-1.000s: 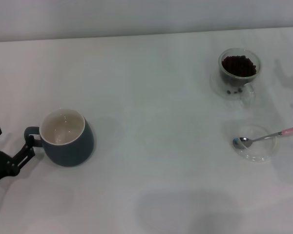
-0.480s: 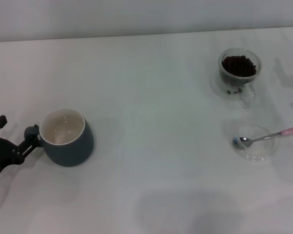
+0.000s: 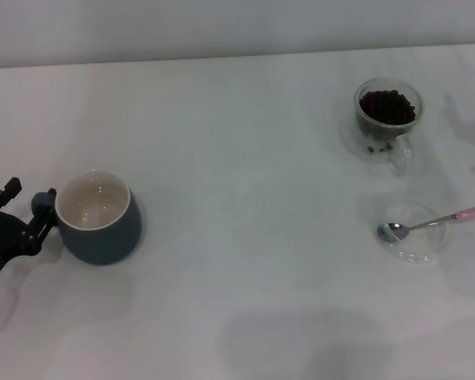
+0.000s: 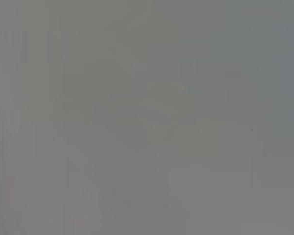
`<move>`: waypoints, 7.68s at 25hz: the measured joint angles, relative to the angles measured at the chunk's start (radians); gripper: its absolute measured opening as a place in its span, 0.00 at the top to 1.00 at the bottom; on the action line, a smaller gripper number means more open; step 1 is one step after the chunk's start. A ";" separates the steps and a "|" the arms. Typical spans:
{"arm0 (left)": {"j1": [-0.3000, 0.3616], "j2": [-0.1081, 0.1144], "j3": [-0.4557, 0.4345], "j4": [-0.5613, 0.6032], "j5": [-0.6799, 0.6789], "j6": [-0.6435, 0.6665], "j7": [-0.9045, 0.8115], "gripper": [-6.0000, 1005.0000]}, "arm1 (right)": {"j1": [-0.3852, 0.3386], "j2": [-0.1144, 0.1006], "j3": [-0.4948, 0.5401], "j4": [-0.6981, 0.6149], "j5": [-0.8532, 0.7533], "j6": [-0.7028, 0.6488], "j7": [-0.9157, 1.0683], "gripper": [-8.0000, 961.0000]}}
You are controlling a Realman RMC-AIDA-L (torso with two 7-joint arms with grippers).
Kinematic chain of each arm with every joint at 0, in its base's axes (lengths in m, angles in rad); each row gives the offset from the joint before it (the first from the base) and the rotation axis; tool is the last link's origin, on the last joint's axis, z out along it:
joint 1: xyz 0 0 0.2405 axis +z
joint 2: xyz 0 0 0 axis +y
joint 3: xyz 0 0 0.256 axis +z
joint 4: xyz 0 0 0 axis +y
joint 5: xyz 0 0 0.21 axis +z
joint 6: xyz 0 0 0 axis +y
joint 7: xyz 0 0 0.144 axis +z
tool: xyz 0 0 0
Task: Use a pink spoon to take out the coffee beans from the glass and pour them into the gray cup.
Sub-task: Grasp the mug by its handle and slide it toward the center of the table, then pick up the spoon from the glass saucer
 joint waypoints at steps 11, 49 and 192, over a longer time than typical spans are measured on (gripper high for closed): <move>-0.012 -0.002 0.000 -0.001 -0.002 0.000 0.000 0.51 | 0.008 0.000 0.000 0.000 0.000 0.000 0.000 0.09; -0.048 -0.013 0.009 -0.117 0.086 0.123 0.000 0.82 | 0.028 -0.002 -0.001 0.000 -0.004 -0.003 0.000 0.09; 0.156 -0.009 0.116 -0.209 -0.379 -0.068 -0.005 0.23 | -0.313 -0.023 -0.276 0.012 -0.158 0.115 0.771 0.13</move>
